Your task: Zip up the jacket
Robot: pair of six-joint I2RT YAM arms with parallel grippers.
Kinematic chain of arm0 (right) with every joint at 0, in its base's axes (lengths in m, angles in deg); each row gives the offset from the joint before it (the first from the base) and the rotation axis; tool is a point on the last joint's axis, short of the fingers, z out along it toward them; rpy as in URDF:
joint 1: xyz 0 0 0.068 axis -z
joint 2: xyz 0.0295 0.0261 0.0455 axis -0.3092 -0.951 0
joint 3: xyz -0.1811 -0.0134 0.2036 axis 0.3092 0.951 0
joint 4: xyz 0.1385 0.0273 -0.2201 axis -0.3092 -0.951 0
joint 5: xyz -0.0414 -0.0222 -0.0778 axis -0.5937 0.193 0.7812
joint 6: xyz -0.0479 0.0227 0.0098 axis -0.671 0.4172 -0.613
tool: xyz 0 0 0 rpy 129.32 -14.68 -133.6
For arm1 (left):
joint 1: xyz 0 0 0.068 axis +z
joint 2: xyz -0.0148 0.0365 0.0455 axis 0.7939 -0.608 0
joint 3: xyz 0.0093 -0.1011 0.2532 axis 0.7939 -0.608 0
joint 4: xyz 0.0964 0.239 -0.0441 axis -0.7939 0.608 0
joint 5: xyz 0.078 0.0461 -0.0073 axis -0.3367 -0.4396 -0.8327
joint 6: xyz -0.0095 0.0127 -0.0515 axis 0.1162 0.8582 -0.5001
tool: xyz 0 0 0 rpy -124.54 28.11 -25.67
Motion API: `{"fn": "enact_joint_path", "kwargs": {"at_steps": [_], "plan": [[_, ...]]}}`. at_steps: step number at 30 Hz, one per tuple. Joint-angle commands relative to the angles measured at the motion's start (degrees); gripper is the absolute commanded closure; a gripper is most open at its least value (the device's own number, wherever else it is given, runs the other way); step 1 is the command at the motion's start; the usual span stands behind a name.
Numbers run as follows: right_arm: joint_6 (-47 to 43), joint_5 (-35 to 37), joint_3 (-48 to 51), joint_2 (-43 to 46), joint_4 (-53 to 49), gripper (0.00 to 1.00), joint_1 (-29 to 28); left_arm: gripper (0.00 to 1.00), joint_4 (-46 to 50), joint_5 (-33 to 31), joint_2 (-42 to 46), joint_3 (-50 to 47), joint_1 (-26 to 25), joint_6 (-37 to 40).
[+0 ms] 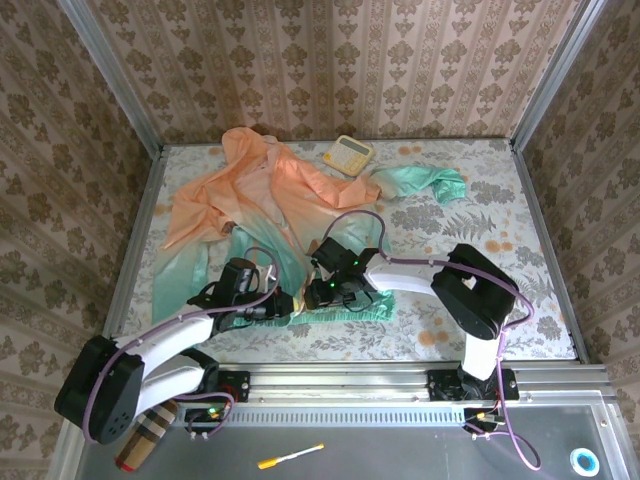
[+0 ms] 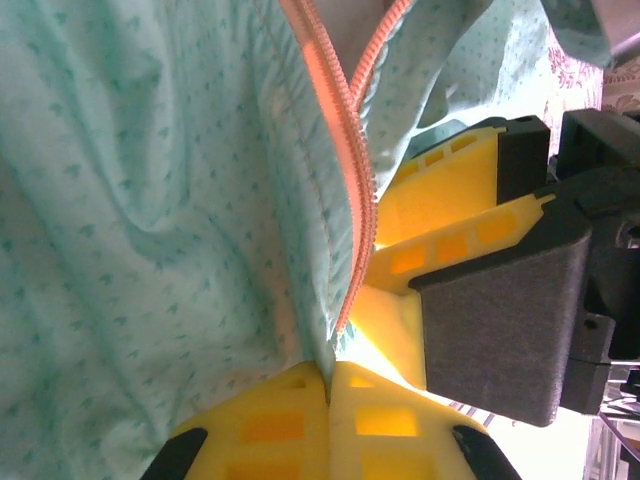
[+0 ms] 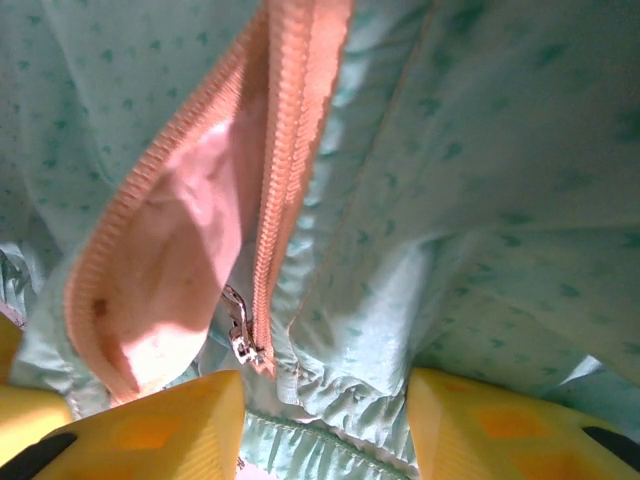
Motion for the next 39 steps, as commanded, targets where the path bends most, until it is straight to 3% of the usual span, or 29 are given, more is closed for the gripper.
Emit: {"fn": "enact_joint_path", "kwargs": {"at_steps": [1,5,8,17,25,32,39], "plan": [[-0.5,2.3,-0.9,-2.7,1.6,0.64,-0.4,1.00,-1.7,0.0,-0.7,-0.6,-0.4,-0.3],[-0.8,3.1,-0.4,-2.4,3.0,0.85,-0.5,1.00,-1.9,0.0,-0.9,-0.6,-0.5,-0.2],[-1.3,4.1,0.7,-0.4,3.8,0.94,-0.5,1.00,-2.0,-0.1,-0.9,-0.9,-0.5,-0.2],[-2.8,5.3,2.2,6.0,0.8,0.99,-0.6,1.00,-7.7,-0.6,-5.6,-1.5,-1.8,-1.8],[-2.9,4.1,1.2,5.3,-1.5,0.91,-1.7,1.00,-12.8,-1.2,-11.4,-0.3,-4.0,-3.1],[-0.5,7.9,2.2,8.0,-2.8,0.64,-1.8,1.00,-11.4,-2.1,-12.6,-0.1,-4.0,-1.8],[3.5,15.6,4.9,10.2,-1.8,0.54,-1.7,1.00,-13.2,-1.9,-14.8,-0.5,-4.0,-1.9]]}}
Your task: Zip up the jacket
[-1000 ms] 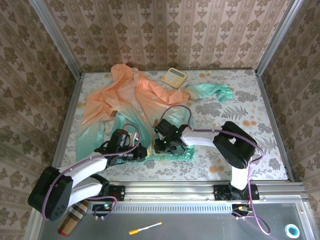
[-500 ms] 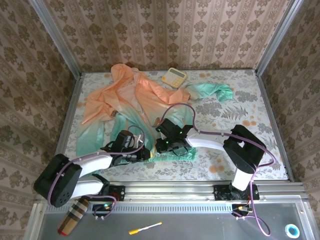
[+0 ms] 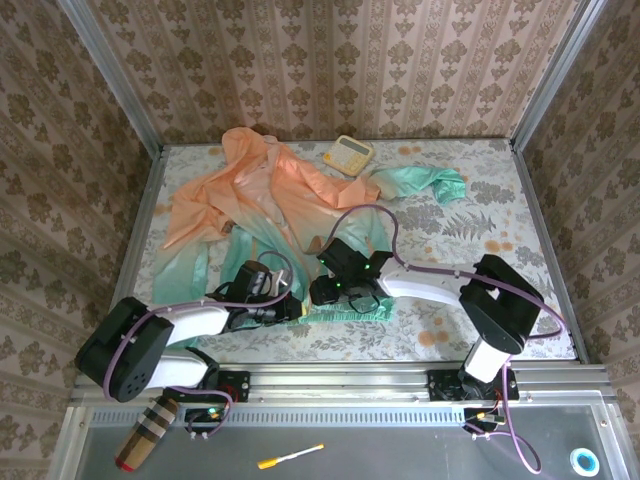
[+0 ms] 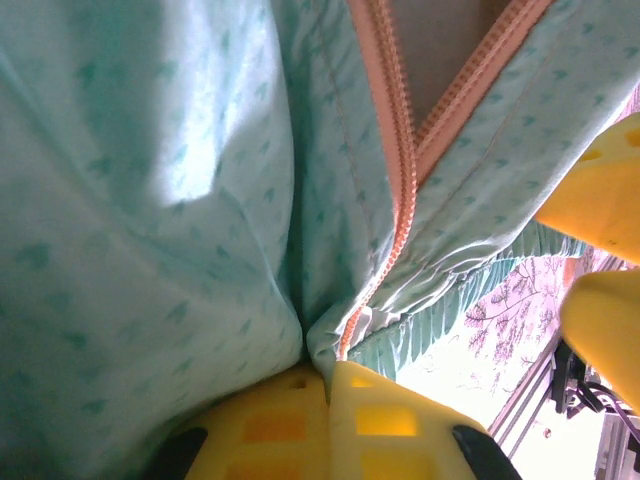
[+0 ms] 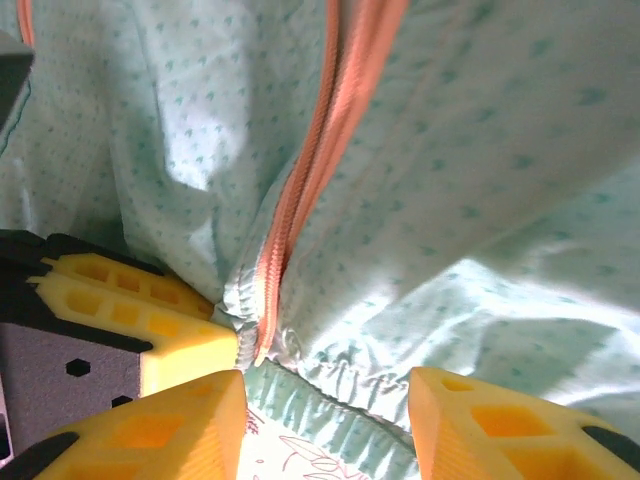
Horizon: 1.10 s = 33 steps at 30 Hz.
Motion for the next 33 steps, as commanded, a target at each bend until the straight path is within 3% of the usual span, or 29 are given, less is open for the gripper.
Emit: {"fn": "enact_joint_path", "kwargs": {"at_steps": [1,13,19,25,33], "plan": [[2.9,5.2,1.5,0.6,0.2,0.53,-0.3,1.00,-1.1,-0.7,-1.4,0.4,-0.3,0.2],[4.1,2.1,0.0,-5.8,8.3,0.53,-0.3,1.00,-2.2,-0.7,-2.2,-0.2,-0.3,0.1],[3.1,0.3,0.2,-7.3,13.0,0.67,-0.3,1.00,-3.7,-0.5,-3.0,-0.5,-0.3,-0.2],[0.3,0.4,2.2,-4.4,16.4,0.98,-0.3,1.00,-4.2,-0.1,-2.9,-0.6,-0.2,0.0],[-7.7,5.9,6.1,4.6,12.2,1.00,-0.2,1.00,5.6,0.7,7.2,1.7,2.9,3.0]]}}
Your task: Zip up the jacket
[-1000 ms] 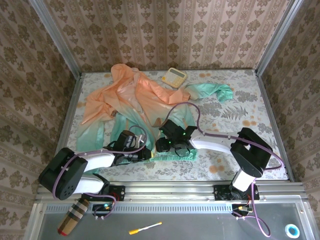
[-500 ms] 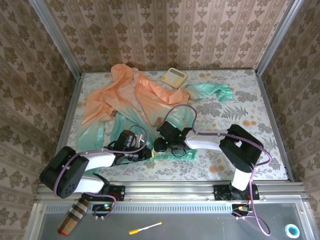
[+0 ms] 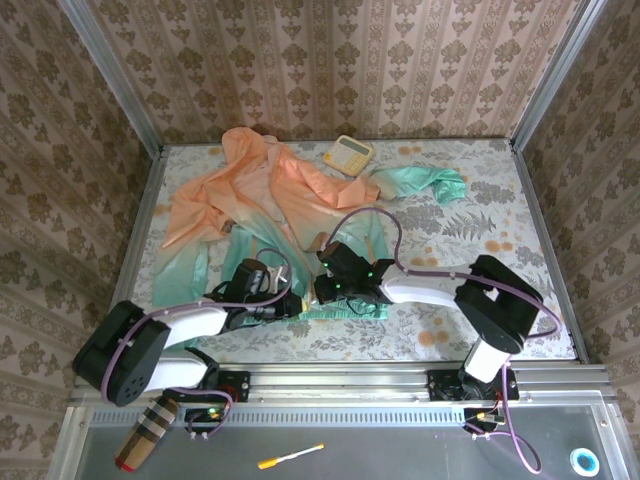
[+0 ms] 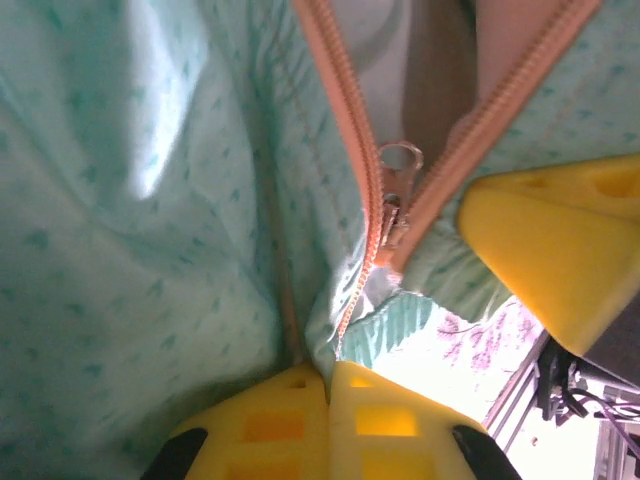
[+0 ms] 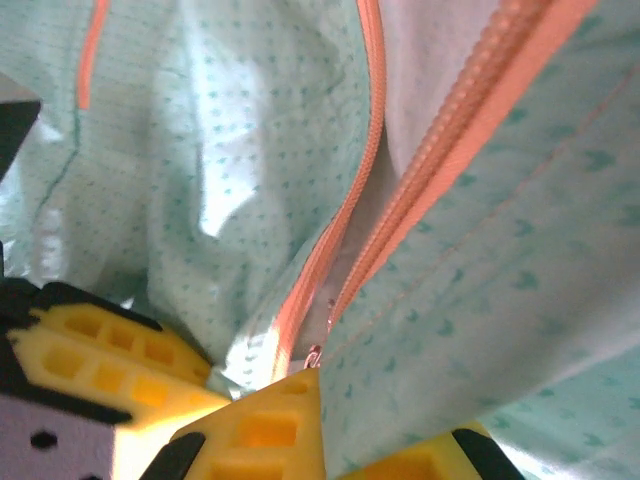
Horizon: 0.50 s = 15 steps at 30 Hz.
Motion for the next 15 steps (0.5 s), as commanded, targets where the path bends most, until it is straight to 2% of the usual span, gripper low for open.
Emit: {"fn": "enact_joint_path", "kwargs": {"at_steps": [1,7,15], "plan": [[-5.2,3.6,1.0,4.8,-1.4,1.00,-0.2,1.00,7.3,0.6,5.1,2.2,2.1,2.9],[-9.3,2.4,4.2,10.2,0.7,1.00,-0.2,1.00,15.6,1.4,10.1,7.7,5.2,6.9],[-22.1,-6.3,8.1,16.5,4.5,1.00,-0.6,1.00,14.8,3.1,5.0,15.0,4.2,8.7]]}}
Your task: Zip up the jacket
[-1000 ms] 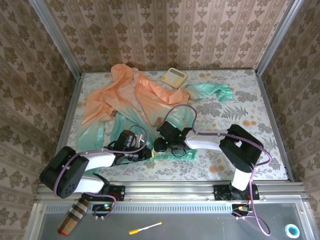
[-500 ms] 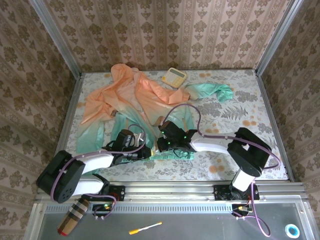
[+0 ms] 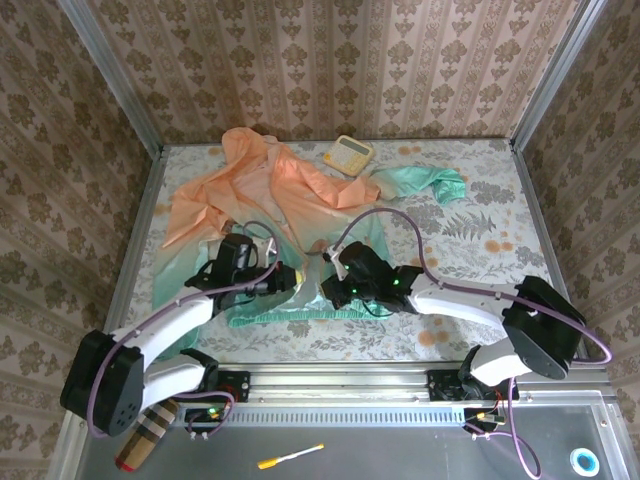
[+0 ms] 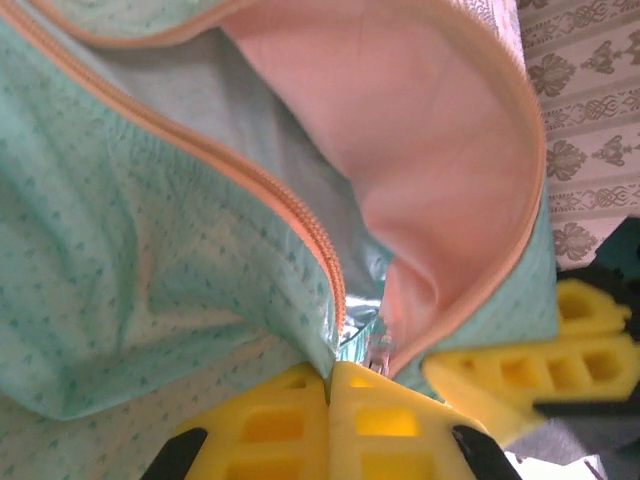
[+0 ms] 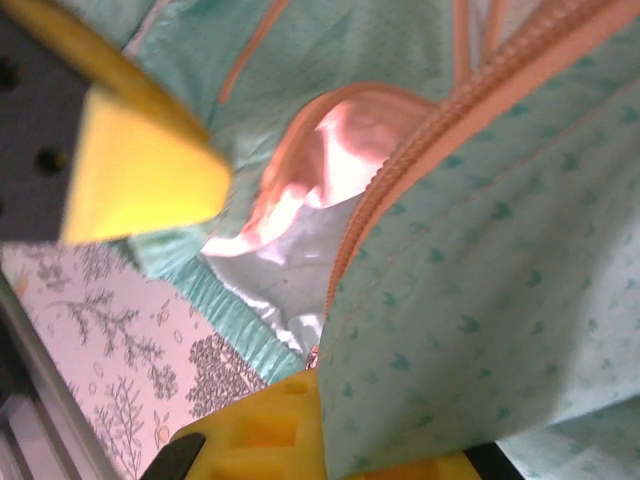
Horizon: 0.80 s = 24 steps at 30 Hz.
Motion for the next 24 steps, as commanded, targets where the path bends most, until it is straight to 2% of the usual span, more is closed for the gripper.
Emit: {"fn": "enact_joint_path", "kwargs": {"at_steps": [1,9,18,24], "plan": [[-8.6,-3.6,1.1,4.1,1.5,1.00,-0.7,1.00,0.6,1.6,-2.2,3.1,-1.5,2.5],[-11.9,-2.1,1.2,5.7,0.5,1.00,-1.1,1.00,-1.4,4.2,-6.7,5.1,-5.8,2.5],[-9.7,6.3,-4.3,0.1,-5.6,1.00,-1.1,1.00,3.7,0.2,6.3,0.1,-8.8,1.4],[-9.3,5.3,-3.2,0.7,-1.9,1.00,-1.1,1.00,11.2,-2.0,13.4,-2.3,-7.7,4.2]]}}
